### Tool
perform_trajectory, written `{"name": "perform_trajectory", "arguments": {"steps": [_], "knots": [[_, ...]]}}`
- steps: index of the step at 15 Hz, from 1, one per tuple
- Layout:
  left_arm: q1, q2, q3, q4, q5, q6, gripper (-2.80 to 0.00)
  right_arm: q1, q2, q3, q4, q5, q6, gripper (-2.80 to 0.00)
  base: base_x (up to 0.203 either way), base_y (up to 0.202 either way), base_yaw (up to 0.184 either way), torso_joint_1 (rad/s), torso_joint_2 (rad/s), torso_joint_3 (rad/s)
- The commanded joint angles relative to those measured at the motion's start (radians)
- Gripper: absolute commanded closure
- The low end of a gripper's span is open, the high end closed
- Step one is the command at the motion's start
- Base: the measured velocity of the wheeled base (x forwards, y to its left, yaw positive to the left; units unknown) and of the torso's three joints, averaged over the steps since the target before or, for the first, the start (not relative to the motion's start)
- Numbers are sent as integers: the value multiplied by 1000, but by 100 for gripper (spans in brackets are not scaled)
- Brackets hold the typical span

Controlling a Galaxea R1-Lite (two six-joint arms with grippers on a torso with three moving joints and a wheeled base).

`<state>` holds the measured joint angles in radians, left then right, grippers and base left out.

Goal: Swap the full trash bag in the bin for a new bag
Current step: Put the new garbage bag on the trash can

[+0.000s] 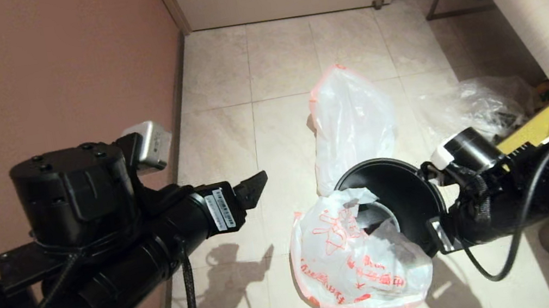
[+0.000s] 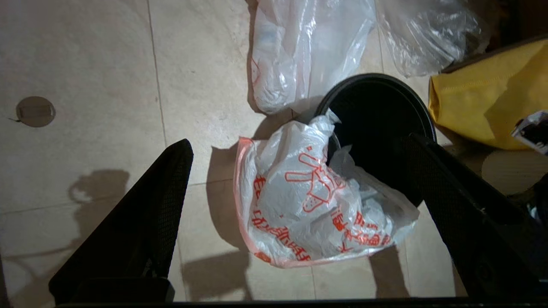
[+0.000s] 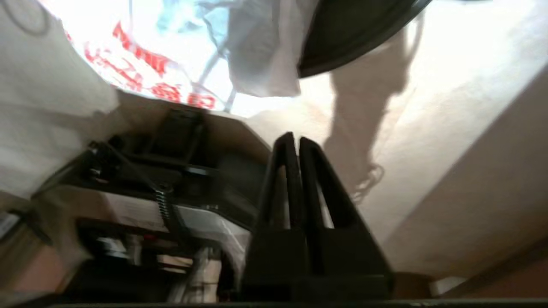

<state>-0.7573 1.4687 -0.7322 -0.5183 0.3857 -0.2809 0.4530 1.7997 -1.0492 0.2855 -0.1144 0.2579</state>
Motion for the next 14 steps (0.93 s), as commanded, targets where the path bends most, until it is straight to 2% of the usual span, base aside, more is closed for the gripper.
{"name": "perform_trajectory", "arguments": {"steps": [1, 3, 4, 6, 8, 9, 11, 14], "knots": [[-37, 3, 8, 7, 2, -4, -280, 1, -93, 41, -3, -27, -51, 0, 0, 0, 0, 0, 0, 0], [-131, 26, 31, 35, -13, -33, -280, 3, -134, 59, -49, -6, -54, 0, 0, 0, 0, 0, 0, 0], [-180, 72, 33, 39, -14, -71, -280, 6, -135, 59, -79, -3, -46, 0, 0, 0, 0, 0, 0, 0], [-231, 198, 1, 32, -28, -140, -280, 9, -156, 55, -91, -2, -37, 0, 0, 0, 0, 0, 0, 0], [-249, 269, -109, 27, -126, -160, -280, 47, -161, 50, -91, -2, -36, 0, 0, 0, 0, 0, 0, 0], [-276, 291, -164, 65, -164, -165, -280, 68, -163, 45, -91, -5, -36, 0, 0, 0, 0, 0, 0, 0], [-316, 309, -253, 164, -191, -191, -280, 91, -166, 21, -88, -6, -14, 0, 0, 0, 0, 0, 0, 0], [-374, 286, -350, 175, -205, -302, -280, 103, -157, 27, -85, -14, 37, 0, 0, 0, 0, 0, 0, 0]]}}
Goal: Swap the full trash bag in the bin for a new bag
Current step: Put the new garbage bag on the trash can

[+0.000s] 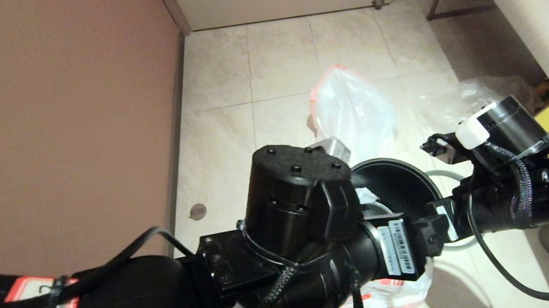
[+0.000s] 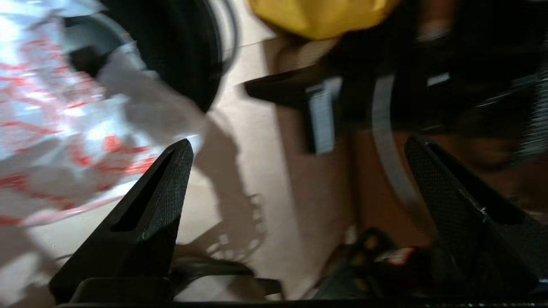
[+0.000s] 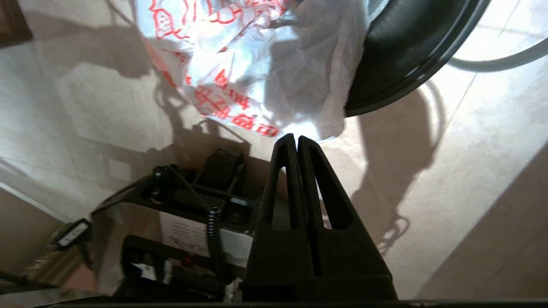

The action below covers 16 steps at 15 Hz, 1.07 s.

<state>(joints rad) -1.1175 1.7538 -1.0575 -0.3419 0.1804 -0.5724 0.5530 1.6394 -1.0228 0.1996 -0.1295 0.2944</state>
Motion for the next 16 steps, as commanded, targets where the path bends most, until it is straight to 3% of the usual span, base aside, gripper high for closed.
{"name": "perform_trajectory", "arguments": {"steps": [1, 4, 6, 8, 11, 12, 14, 16], "knots": [[-43, -10, -63, -1, 1, -37, -280, 18, 1, 0, 0, -4, 44, 0, 0, 0, 0, 0, 0, 0], [-60, 17, -188, 69, 37, -26, -280, 19, -3, -17, 0, -32, 95, 0, 0, 0, 0, 0, 0, 0], [-63, 15, -292, 272, 49, -24, -280, 21, -15, 17, -40, -30, 94, 0, 0, 0, 0, 0, 0, 0], [-80, 12, -382, 382, 59, -75, -280, 15, -27, 59, -179, 22, 92, 0, 0, 0, 0, 0, 0, 0], [-108, 23, -412, 395, 62, -92, -280, -8, -36, 166, -423, 41, 65, 0, 0, 0, 0, 0, 0, 0], [-110, 24, -417, 396, 60, -111, -280, -10, -49, 188, -449, 45, 62, 0, 0, 0, 0, 0, 0, 0], [-109, 28, -398, 402, 70, -118, -280, -14, -72, 183, -319, 31, 31, 0, 0, 0, 0, 0, 0, 0], [-49, 28, -364, 408, 120, -115, -280, -32, -73, 197, -277, 5, 27, 0, 0, 0, 0, 0, 0, 0]]}}
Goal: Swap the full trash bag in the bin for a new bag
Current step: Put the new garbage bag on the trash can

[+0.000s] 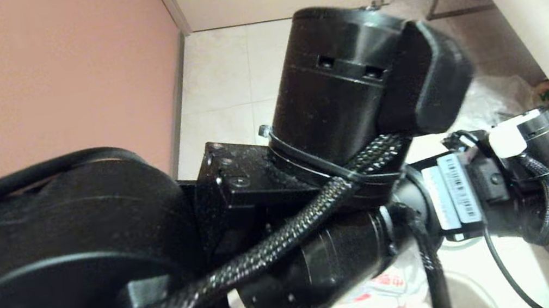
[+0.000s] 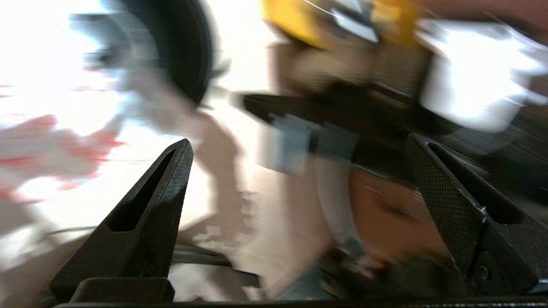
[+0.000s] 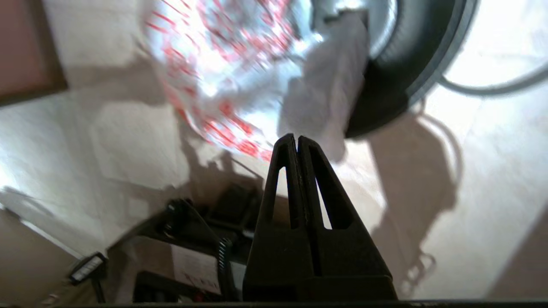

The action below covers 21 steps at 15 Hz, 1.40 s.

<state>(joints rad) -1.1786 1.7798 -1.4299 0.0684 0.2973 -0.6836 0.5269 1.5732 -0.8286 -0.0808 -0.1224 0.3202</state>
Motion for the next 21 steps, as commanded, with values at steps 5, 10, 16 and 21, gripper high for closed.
{"name": "perform_trajectory", "arguments": {"steps": [5, 10, 16, 21], "knots": [[312, -33, 103, 206, 26, 25, -280, 28, 6, 183, 5, 72, 147, 0, 0, 0, 0, 0, 0, 0], [345, -28, 101, 178, 125, 123, -280, 53, 249, 142, -25, 88, 174, 0, 0, 0, 0, 0, 0, 0], [297, -123, 112, 183, 151, 130, -280, -180, 460, 264, -411, 237, -120, 0, 0, 0, 0, 0, 0, 0], [293, -200, 120, 296, 169, 152, -280, -426, 485, 347, -445, 586, -412, -280, 0, 0, 0, 0, 0, 0]]}}
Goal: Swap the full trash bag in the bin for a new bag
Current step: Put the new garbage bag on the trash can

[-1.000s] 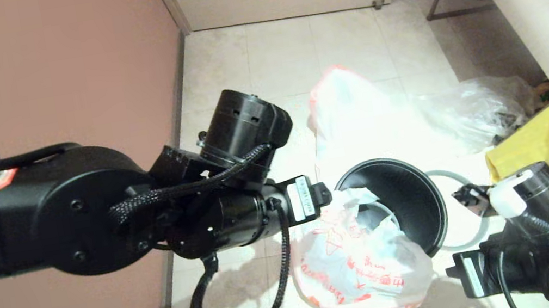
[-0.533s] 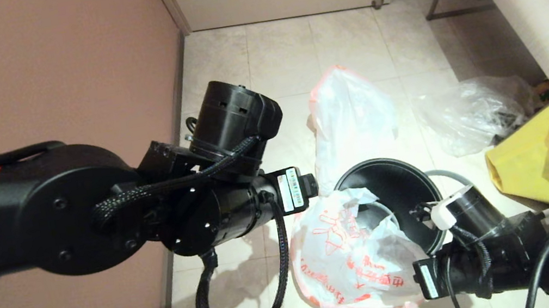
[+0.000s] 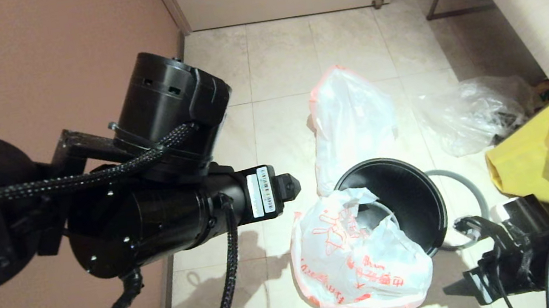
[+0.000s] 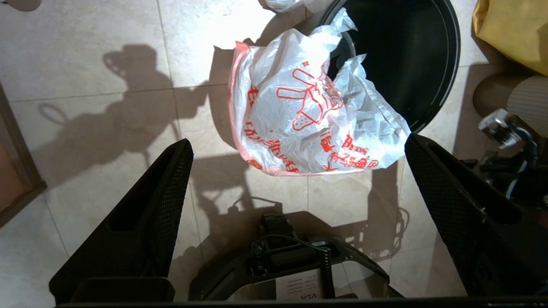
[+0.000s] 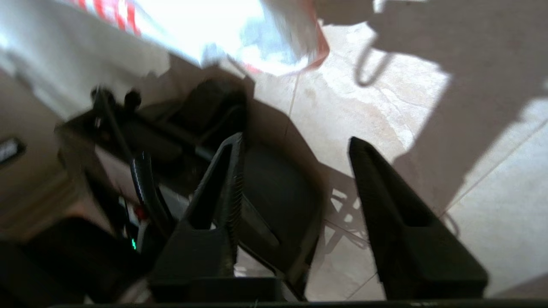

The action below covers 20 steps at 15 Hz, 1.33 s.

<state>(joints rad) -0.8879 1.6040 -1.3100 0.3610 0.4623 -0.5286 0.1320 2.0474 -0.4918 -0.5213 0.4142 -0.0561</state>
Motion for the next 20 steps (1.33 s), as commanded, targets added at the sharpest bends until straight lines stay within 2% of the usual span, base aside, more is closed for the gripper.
{"name": "perform_trajectory", "arguments": {"steps": [1, 2, 3, 5, 9, 12, 14, 15, 20], "knots": [[4, -19, 0, 6, 8, -4, -280, -74, 27, 14, 7, 139, -154, -280, 0, 0, 0, 0, 0, 0], [5, -15, 2, 6, 10, -3, -280, -101, 54, 11, 14, 212, -258, -280, 0, 0, 0, 0, 0, 0], [9, -11, 0, 6, 10, -2, -280, -109, 82, -6, 15, 242, -310, -280, 0, 0, 0, 0, 0, 0], [24, 7, -2, 6, 10, 0, -280, -105, 157, -96, 11, 250, -374, -280, 0, 0, 0, 0, 0, 0], [27, 32, -3, 6, 27, 0, -280, -54, 232, -167, -12, 286, -417, -280, 0, 0, 0, 0, 0, 0], [30, 27, 1, 8, 29, 0, -280, -31, 333, -198, -137, 295, -430, -280, 0, 0, 0, 0, 0, 0], [44, 25, 0, 7, 30, 1, -280, 3, 343, -185, -155, 296, -450, -280, 0, 0, 0, 0, 0, 0], [44, 24, 0, 7, 30, 1, -280, 7, 343, -172, -155, 297, -463, 0, 0, 0, 0, 0, 0, 0], [49, 16, -3, 5, 30, 2, -280, 18, 326, -145, -155, 298, -479, 0, 0, 0, 0, 0, 0, 0]]}}
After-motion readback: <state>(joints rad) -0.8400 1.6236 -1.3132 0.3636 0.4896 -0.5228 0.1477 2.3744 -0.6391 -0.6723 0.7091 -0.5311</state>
